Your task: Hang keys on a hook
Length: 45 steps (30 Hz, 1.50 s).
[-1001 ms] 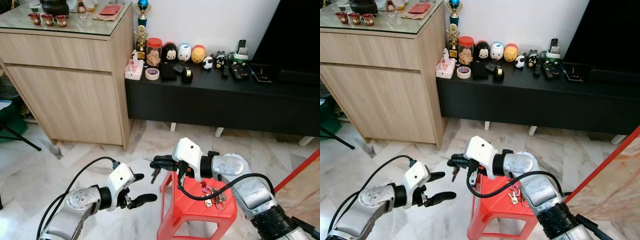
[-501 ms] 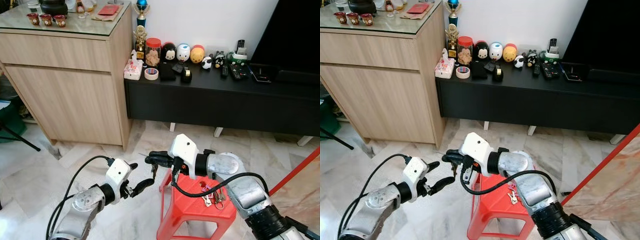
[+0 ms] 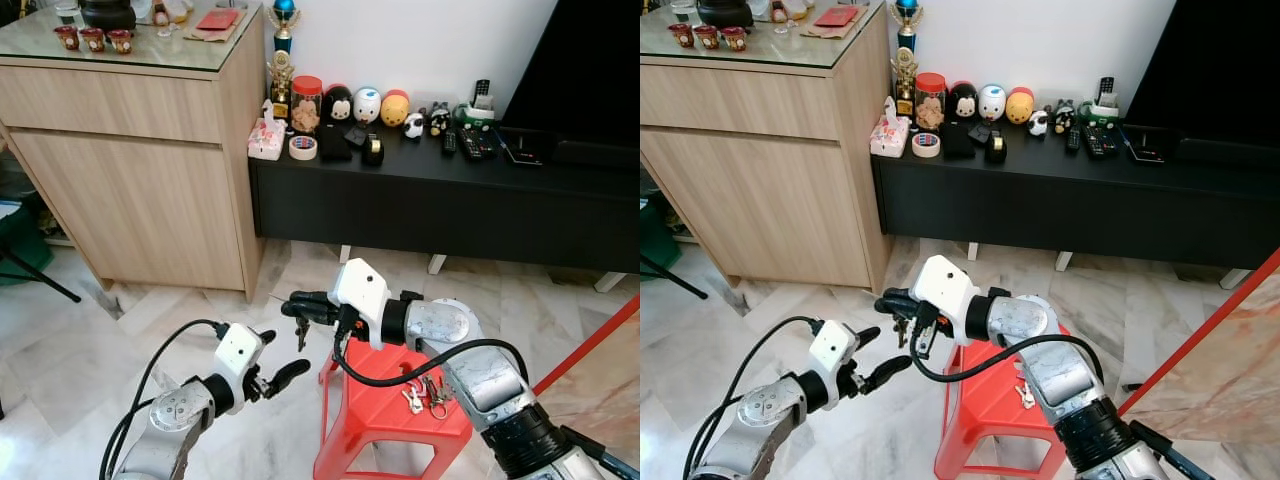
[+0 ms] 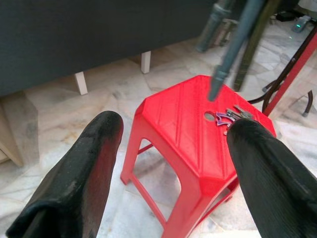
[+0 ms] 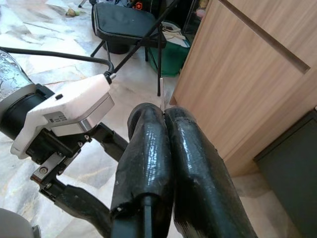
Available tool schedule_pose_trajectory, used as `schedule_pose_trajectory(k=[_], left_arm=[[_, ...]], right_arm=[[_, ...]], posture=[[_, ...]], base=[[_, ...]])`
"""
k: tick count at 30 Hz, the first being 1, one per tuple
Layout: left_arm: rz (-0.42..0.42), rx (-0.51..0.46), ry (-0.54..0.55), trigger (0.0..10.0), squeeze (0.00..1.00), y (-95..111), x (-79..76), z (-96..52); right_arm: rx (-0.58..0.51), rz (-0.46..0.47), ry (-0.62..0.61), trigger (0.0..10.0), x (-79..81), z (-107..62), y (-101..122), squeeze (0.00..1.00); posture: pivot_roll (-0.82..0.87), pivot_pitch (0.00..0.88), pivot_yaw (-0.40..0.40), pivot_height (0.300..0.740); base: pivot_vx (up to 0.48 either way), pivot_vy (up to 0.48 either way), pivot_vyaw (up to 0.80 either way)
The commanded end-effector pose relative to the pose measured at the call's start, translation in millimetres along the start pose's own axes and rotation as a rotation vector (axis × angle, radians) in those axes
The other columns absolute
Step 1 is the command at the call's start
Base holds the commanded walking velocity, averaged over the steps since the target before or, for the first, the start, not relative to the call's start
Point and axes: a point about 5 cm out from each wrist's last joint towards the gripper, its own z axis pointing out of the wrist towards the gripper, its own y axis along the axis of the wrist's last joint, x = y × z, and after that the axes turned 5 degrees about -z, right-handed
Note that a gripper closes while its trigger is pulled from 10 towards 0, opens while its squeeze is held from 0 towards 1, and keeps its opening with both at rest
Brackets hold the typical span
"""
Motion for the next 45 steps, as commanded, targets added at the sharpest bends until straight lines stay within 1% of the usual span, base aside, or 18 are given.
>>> schedule_pose_trajectory(k=[1, 6, 9, 19, 20, 21, 22, 23, 25, 28, 29, 30, 31, 32, 33, 45], left_arm=[[-0.01, -0.017, 0.01, 10.0, 0.0, 0.3, 0.1, 0.3], [-0.045, -0.055, 0.009, 10.0, 0.0, 2.5, -1.2, 0.6], [-0.058, -0.048, -0.016, 10.0, 0.0, 1.8, -3.0, 0.6], [-0.059, -0.063, -0.004, 10.0, 0.0, 1.7, -3.1, 1.0], [-0.063, -0.063, -0.007, 9.6, 0.0, 1.4, -3.6, 1.2], [-0.066, -0.065, -0.007, 8.7, 0.0, 1.2, -3.7, 1.3], [-0.067, -0.066, -0.006, 9.1, 0.0, 1.1, -3.6, 1.3], [-0.065, -0.067, -0.003, 9.1, 0.0, 1.2, -3.4, 1.2], [-0.065, -0.07, 0.0, 10.0, 0.0, 1.7, -3.3, 1.4], [-0.066, -0.077, 0.003, 10.0, 0.0, 2.1, -3.1, 1.4], [-0.068, -0.08, 0.007, 9.7, 0.0, 2.2, -3.0, 1.4], [-0.069, -0.082, 0.01, 9.7, 0.0, 2.3, -2.9, 1.4], [-0.071, -0.083, 0.011, 8.2, 0.0, 2.2, -3.0, 1.4], [-0.07, -0.083, 0.011, 4.3, 0.0, 2.2, -3.0, 1.5], [-0.07, -0.084, 0.012, 0.0, 0.0, 2.3, -3.0, 1.6], [-0.08, -0.108, 0.028, 0.0, 0.0, 4.6, -1.9, 2.6]], right_arm=[[-0.006, -0.015, -0.015, 10.0, -5.1, -0.8, 5.3, 0.0], [-0.007, -0.011, -0.021, 10.0, -5.5, 0.7, 5.0, 0.0], [-0.006, -0.008, -0.027, 10.0, -6.5, 1.9, 4.5, 0.0], [-0.011, -0.005, -0.028, 10.0, -6.3, 3.9, 5.6, 0.0], [-0.011, -0.003, -0.025, 10.0, -5.8, 4.0, 5.4, 0.0], [-0.009, -0.002, -0.019, 10.0, -4.7, 4.2, 4.8, 0.0], [-0.009, -0.002, -0.018, 10.0, -4.4, 4.3, 4.6, 0.0], [-0.009, -0.001, -0.018, 10.0, -4.1, 4.5, 4.6, 0.0], [-0.01, 0.001, -0.017, 10.0, -3.6, 5.2, 4.7, 0.0], [-0.011, 0.003, -0.016, 10.0, -2.8, 6.5, 4.9, 0.0], [-0.012, 0.004, -0.015, 10.0, -2.4, 7.0, 5.1, 0.0], [-0.013, 0.005, -0.015, 10.0, -2.2, 7.2, 5.2, 0.0], [-0.014, 0.006, -0.014, 10.0, -1.9, 7.5, 5.4, 0.0], [-0.014, 0.006, -0.014, 10.0, -1.8, 7.6, 5.5, 0.0], [-0.015, 0.006, -0.013, 10.0, -1.8, 7.7, 5.6, 0.0], [-0.014, 0.014, -0.015, 10.0, -1.0, 9.2, 4.3, 0.0]], posture=[[0.02, 0.035, -0.111, 0.74], [0.02, 0.037, -0.113, 0.74], [0.02, 0.037, -0.115, 0.74], [0.02, 0.037, -0.115, 0.74], [0.02, 0.037, -0.115, 0.74], [0.02, 0.038, -0.116, 0.74], [0.02, 0.038, -0.116, 0.74], [0.02, 0.038, -0.116, 0.74], [0.02, 0.04, -0.117, 0.74], [0.02, 0.04, -0.117, 0.74], [0.02, 0.04, -0.117, 0.74], [0.02, 0.04, -0.117, 0.74], [0.02, 0.04, -0.117, 0.74], [0.02, 0.04, -0.117, 0.74], [0.02, 0.04, -0.117, 0.74], [0.02, 0.04, -0.118, 0.74]], base=[[0.0, 0.0, 0.0], [0.0, 0.0, 0.0], [0.0, 0.0, 0.0], [0.0, 0.0, 0.0], [0.0, 0.0, 0.0], [0.0, 0.0, 0.0], [0.0, 0.0, 0.0], [0.0, 0.0, 0.0], [0.0, 0.0, 0.0], [0.0, 0.0, 0.0], [0.0, 0.0, 0.0], [0.0, 0.0, 0.0], [0.0, 0.0, 0.0], [0.0, 0.0, 0.0], [0.0, 0.0, 0.0], [0.0, 0.0, 0.0]])
